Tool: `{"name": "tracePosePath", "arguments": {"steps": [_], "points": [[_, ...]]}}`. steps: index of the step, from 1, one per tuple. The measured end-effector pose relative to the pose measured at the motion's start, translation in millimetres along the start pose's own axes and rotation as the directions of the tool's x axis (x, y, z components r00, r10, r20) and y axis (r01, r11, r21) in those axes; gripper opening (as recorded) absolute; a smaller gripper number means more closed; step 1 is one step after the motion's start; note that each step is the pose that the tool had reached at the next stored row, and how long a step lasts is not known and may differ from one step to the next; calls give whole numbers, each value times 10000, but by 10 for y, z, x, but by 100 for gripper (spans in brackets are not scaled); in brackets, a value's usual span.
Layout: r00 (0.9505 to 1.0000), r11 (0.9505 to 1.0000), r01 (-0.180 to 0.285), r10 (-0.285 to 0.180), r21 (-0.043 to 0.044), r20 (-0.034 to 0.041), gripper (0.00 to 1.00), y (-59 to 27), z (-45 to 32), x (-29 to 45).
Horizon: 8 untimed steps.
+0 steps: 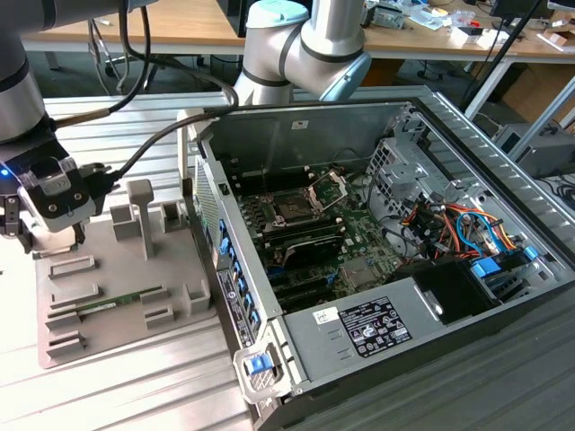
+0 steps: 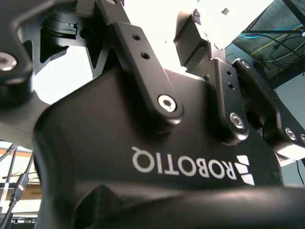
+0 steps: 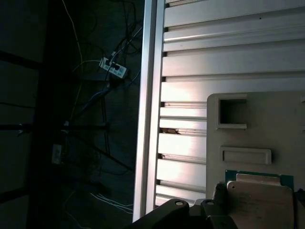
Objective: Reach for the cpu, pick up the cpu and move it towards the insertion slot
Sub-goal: 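Pick up the cpu and move it towards the insertion slot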
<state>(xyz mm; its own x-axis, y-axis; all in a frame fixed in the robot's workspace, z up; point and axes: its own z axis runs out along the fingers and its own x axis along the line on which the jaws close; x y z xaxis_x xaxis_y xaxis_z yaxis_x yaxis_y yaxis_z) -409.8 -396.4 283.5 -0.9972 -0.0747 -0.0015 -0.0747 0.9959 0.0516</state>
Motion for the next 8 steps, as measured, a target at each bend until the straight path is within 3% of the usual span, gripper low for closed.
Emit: {"name": "tracePosePath", "arguments": {"steps": [8], "points": [[10000, 10000, 0, 0, 0, 1, 55, 2, -45, -3]]}}
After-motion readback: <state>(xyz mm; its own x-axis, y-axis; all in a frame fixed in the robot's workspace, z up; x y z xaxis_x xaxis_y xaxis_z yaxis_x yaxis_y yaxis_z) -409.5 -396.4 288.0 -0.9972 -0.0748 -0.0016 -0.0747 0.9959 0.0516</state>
